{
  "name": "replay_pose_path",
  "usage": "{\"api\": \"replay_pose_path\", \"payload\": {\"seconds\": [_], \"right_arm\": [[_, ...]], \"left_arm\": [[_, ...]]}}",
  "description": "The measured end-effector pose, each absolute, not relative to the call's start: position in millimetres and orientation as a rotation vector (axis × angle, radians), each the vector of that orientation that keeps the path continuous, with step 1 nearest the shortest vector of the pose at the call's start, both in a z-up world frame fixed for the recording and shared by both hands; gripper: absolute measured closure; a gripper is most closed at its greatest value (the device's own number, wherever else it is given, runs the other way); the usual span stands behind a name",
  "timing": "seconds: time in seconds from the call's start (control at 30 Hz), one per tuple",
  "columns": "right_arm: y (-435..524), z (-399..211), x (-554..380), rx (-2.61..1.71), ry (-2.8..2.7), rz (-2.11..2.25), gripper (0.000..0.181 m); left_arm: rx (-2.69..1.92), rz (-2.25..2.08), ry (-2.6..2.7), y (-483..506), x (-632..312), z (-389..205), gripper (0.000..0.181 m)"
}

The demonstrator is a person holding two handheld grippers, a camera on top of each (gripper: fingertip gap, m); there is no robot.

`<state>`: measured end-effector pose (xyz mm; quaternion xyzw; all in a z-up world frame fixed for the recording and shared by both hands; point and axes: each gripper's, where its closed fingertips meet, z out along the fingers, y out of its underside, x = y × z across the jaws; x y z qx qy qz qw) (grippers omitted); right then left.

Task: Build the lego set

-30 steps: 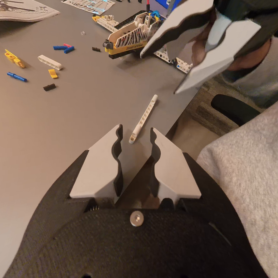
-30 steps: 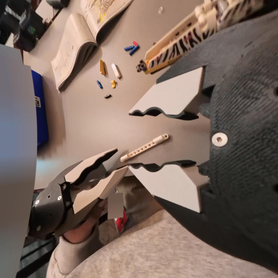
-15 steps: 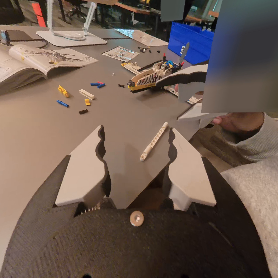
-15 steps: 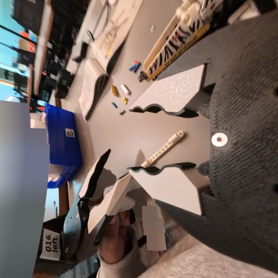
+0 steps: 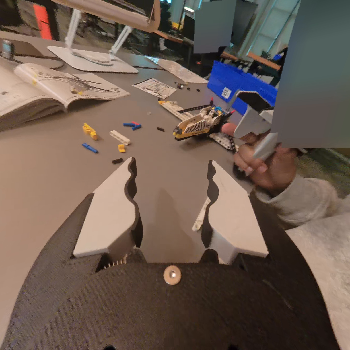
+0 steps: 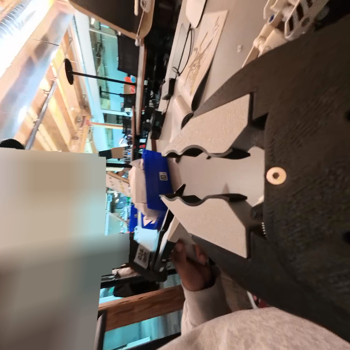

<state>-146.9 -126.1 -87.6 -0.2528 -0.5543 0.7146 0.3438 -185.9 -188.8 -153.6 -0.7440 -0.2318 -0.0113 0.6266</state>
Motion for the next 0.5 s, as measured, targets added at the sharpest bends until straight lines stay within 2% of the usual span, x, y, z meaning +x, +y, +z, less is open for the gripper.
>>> {"api": "replay_pose_path", "payload": {"seconds": [0.07, 0.23, 0.5], "right_arm": [[-120, -81, -148, -0.653, -1.364, 1.913, 0.152], [-104, -74, -147, -0.693, -1.255, 1.978, 0.154], [-119, -79, -145, -0.626, -1.335, 1.902, 0.159]], "left_arm": [[-1.662, -0.112, -0.550, -186, -187, -150, 0.107], [-1.508, -0.231, -0.617, -197, -194, -141, 0.113], [-1.445, -0.258, -0.636, -203, -198, -136, 0.118]]}}
